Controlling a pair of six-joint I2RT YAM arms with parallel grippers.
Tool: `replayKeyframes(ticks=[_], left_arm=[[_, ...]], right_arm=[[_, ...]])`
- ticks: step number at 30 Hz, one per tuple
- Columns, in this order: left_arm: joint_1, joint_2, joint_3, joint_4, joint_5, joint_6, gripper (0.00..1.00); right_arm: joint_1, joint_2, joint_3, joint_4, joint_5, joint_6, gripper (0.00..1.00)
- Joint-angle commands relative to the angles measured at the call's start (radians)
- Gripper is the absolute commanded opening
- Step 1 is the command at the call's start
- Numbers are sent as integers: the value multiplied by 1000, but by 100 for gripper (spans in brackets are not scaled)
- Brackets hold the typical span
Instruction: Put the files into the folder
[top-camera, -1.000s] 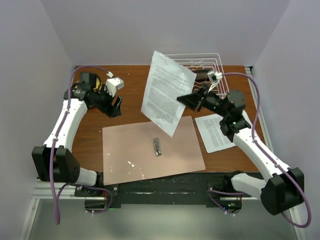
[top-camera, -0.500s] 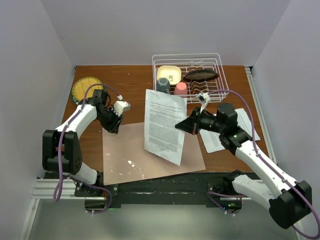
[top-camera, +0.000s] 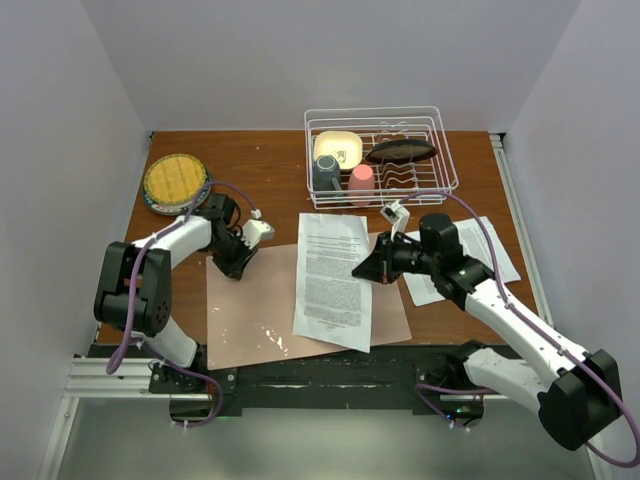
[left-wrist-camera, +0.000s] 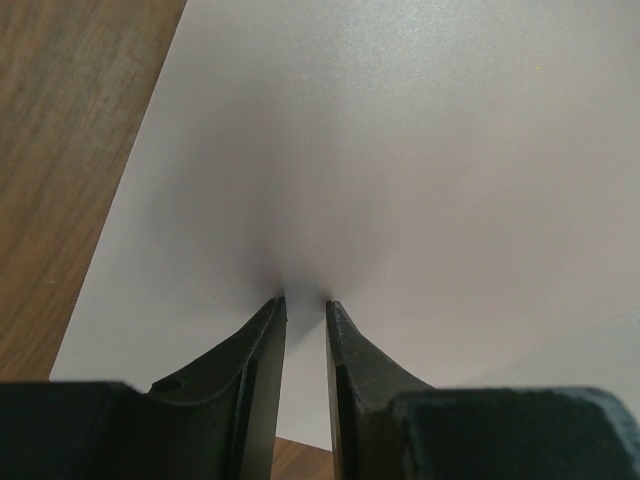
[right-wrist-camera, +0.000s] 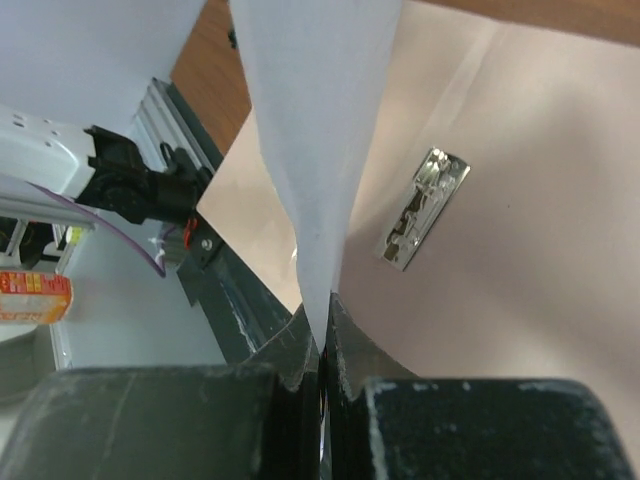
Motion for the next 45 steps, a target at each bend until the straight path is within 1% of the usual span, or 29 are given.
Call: replayKeyframes(ticks=[1,6,11,16,19,22,24,26,29,30,35,40,42,45], left_arm=[[-33,42,19,109,6,-55,28],[-71,130,88,146,10,-102,27],[-79,147,101,149,40,-113,24],[-76,98,52,146,50,-110,24],[-76,49,50,112,70,-116,24],[-67,-19,94,48,95,-125,25],[-61,-72,134,-7,101,-119,29],[-54,-123,141,-29,87,-107,31],[-29,-141,101,-26,32,-87,31],[-19,-138,84,-12,2,-81,31],[42,-119,-28,54,-63,-56,29],[50,-93,-63,129,-147,-48,26],[51,-73,-67,138,-157,-44,25],[51,-59,-79,158,-163,-36,24]], right_arm=[[13,19,-16,-13,42,-20,0],[18,39,-21,-16,74,-35,0],[18,46,-16,-29,106,-51,0],[18,79,-31,42,108,-26,0],[21,120,-36,91,96,-5,0],[30,154,-27,120,97,4,0],[35,169,-19,128,100,3,0],[45,180,-9,129,102,3,0],[52,185,-2,129,108,1,0],[53,186,-2,131,108,1,0],[59,185,8,129,107,0,0],[65,207,22,165,100,14,0],[73,230,33,165,99,18,0],[87,252,45,218,106,29,0]])
